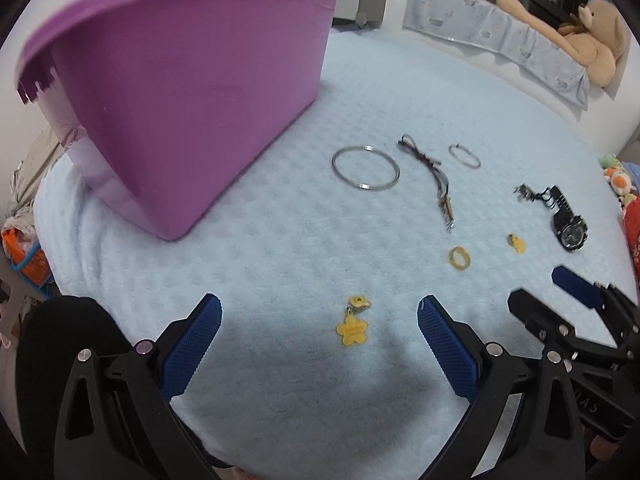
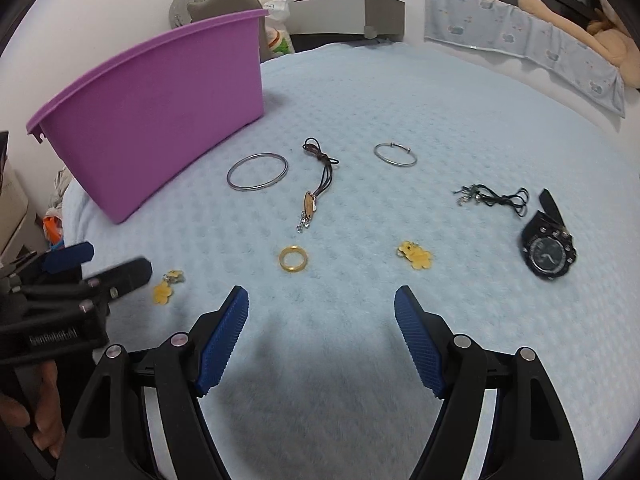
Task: Organize jewelry
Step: 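Grasp the gold ring with the right tool while the left tool grasps the yellow flower charm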
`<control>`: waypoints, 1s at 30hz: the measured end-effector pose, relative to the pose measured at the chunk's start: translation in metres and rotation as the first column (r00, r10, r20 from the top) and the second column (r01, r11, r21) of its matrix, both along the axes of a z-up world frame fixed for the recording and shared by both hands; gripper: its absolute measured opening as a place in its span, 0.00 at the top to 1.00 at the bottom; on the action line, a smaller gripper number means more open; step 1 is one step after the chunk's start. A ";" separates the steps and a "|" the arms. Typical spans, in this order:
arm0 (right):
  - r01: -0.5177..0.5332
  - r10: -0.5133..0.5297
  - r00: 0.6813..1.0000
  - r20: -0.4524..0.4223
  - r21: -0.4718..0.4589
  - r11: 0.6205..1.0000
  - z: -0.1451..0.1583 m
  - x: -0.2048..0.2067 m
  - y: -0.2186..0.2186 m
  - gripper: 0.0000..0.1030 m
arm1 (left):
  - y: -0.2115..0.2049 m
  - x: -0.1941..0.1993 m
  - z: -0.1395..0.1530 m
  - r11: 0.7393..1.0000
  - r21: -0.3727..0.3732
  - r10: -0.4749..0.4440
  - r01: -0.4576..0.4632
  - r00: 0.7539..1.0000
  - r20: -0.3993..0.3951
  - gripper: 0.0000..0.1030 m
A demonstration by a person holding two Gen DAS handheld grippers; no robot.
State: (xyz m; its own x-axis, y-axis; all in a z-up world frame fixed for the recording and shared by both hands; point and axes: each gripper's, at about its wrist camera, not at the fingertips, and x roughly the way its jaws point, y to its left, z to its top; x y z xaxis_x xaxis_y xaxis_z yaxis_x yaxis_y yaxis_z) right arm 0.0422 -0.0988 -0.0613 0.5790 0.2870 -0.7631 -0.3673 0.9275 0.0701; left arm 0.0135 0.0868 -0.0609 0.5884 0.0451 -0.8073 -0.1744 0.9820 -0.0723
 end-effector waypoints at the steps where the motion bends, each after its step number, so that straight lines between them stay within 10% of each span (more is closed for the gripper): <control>1: -0.008 0.008 1.000 -0.004 -0.001 1.000 -0.002 0.004 0.001 0.30 | -0.001 0.000 -0.003 1.000 0.001 -0.002 0.002 1.000 -0.006 0.06; 30: -0.140 0.139 0.990 -0.019 -0.042 0.989 -0.045 0.054 0.029 0.35 | -0.007 0.004 -0.045 0.993 0.013 0.121 -0.121 0.992 -0.023 0.06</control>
